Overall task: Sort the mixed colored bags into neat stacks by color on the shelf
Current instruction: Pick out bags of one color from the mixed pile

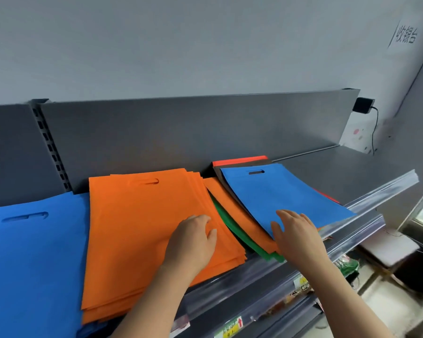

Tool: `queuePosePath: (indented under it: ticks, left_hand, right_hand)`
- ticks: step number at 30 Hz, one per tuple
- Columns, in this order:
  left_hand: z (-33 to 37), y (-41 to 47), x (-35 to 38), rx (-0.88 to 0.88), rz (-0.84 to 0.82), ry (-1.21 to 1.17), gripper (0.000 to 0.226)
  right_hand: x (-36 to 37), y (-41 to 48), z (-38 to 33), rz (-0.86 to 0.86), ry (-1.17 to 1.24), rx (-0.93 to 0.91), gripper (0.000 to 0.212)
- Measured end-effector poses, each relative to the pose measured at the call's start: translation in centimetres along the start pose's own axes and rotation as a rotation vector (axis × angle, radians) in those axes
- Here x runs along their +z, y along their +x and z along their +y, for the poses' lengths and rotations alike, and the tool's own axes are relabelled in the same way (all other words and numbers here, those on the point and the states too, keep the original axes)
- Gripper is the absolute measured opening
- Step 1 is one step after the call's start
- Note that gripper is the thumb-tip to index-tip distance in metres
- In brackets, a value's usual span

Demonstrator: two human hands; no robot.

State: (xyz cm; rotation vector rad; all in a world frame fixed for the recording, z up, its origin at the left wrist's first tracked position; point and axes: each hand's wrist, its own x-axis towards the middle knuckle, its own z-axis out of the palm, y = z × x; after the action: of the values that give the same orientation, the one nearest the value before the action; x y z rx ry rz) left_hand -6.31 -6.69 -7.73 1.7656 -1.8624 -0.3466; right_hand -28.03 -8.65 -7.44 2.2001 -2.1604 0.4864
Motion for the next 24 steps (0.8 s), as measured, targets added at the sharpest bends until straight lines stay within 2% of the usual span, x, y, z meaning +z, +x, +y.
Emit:
queuePosePath:
  ticks: [5,10,13,14,17,20,21,24]
  left_hand:
    - [3.1,3.0,2.6,-0.032,-0.075,-0.088,0.04]
    - [5.9,5.4,5.2,-0.121,-0.088,-0.157,0.038]
    - [6.8,6.4,6.7,-0.208,-0.114,-0.16,0.016]
    - [7.1,6.5,7.0,-0.23,-0.101,-0.157,0.019]
    - [7.8,6.9,7.7,-0.299,-0.074,-0.193,0.06]
    - [8.0,7.2,8.2,-0.331,0.018,-0.287,0.077]
    - [7.8,7.4,8.3,-0.341,0.063,-0.316,0.075]
    - [7.2,7.8,8.8,-0.413,0.13,-0.38,0.039]
  right_hand:
    - [0.7,3.1,4.5,-0.058,-0.032,0.062,0.032]
    - [1.8,6.4,8.5,-0.163,-0.039,0.033,0.031]
    - [2.9,7.2,9.6,-0.152,-0.006,-0.054,0.032]
    - [3.1,7.2,9.7,-0.135,0.019,-0.093,0.031]
    - [3.4,6.8,9.5,-0.099,0.118,-0.22,0.027]
    - [2.9,7.0,9.9,-0.115,0.206,-0.284,0.025]
    - [2.7,7.2,10.4,-0.103,0.218,-0.253,0.025]
    - [2.3,8.5,12.7,-0.053,0.078,-0.074,0.029]
